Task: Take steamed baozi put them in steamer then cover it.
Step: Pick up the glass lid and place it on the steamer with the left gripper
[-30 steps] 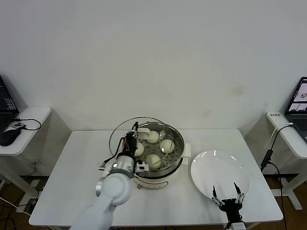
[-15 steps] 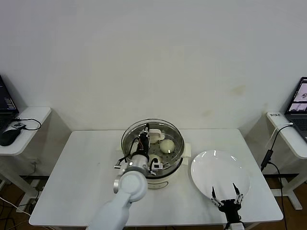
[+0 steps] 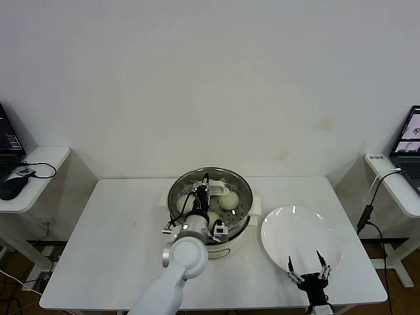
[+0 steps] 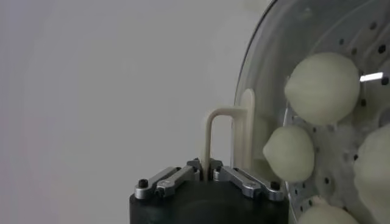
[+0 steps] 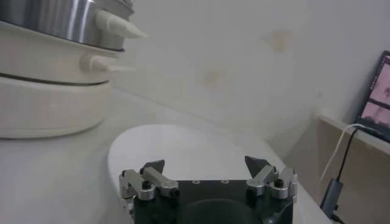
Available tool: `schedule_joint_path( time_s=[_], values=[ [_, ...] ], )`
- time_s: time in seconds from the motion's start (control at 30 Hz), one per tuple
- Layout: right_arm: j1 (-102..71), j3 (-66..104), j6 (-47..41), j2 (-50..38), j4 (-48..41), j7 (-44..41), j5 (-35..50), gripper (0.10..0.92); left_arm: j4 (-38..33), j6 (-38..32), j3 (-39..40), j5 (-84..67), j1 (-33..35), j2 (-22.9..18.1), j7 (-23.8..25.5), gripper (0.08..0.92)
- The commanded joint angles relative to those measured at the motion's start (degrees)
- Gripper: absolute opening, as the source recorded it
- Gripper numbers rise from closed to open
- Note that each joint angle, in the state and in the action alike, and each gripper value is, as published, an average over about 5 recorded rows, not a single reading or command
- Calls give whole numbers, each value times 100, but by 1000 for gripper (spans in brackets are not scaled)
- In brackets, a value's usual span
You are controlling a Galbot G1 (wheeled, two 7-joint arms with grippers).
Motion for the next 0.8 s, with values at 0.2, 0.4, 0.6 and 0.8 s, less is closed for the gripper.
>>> schedule_joint_path(
  time_s=[0.2, 0.4, 0.6, 0.8],
  values=[
    [-25, -23, 11, 34, -1, -8, -44, 823, 141, -52, -81, 48, 19, -46, -41, 147],
    [-35, -33, 19, 33, 1, -16, -50, 823, 143, -84, -108, 16, 46, -62, -86, 147],
    [-48, -41, 22, 23, 5, -19, -58, 823, -70, -101, -133, -4, 144, -90, -134, 212],
    [-55, -53, 27, 20, 1, -20, -69, 823, -616, -106, -134, -65, 518, 27, -169, 385]
  ],
)
